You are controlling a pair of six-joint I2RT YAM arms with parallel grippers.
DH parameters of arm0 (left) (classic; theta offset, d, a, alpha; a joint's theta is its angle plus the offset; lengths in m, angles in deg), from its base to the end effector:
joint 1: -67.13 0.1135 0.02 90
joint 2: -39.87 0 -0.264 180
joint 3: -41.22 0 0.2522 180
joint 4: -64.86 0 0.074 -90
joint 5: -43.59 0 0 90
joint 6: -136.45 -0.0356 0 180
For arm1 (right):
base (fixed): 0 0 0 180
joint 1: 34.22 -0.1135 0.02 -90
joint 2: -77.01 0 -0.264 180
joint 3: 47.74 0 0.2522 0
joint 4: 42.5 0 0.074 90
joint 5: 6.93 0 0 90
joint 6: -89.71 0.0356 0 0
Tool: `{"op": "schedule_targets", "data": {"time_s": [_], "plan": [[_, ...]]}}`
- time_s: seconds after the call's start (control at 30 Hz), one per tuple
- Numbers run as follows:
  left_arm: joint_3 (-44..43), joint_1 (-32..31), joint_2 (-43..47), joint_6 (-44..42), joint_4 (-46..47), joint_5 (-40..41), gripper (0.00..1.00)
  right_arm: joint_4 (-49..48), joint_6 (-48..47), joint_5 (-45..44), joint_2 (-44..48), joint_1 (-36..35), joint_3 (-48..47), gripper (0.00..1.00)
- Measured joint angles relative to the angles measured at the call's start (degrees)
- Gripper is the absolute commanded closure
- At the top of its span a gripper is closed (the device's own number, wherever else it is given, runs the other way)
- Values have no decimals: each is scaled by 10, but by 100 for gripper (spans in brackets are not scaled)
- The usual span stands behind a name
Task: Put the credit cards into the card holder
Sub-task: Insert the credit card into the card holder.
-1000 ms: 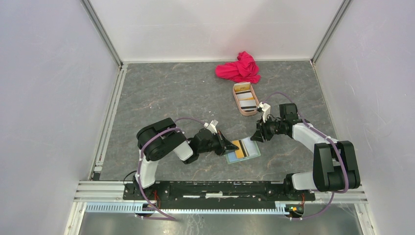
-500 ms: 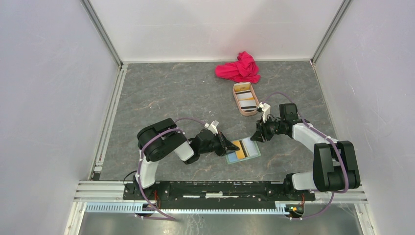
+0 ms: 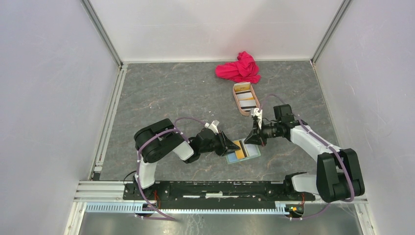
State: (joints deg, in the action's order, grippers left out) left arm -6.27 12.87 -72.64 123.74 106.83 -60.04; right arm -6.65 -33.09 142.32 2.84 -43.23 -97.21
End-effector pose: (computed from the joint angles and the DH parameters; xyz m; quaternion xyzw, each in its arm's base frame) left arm 0.1845 -0.2707 0.0863 -0.1012 0.8246 -0.5401 0.1345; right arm 0.2149 0.0651 0.1818 -0.4174 0.7406 0.4223 0.3148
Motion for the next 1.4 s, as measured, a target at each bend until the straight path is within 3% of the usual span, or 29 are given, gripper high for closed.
{"op": "schedule_targets", "data": {"time_s": [0.13,0.3,0.7,1.07,1.4], "plan": [[0,-1,1,0,0,0,65,54,-95,38,5,-73,-7,100],[0,-1,2,0,0,0,63,69,-147,44,15,-140,-4,100],[0,-1,2,0,7,0,61,-121,-69,-130,88,-281,96,100],[4,-1,-12,1,39,-4,61,-177,-69,-282,76,-339,112,100],[8,-1,-12,2,47,-5,60,-155,-122,-326,66,-352,112,100]]}}
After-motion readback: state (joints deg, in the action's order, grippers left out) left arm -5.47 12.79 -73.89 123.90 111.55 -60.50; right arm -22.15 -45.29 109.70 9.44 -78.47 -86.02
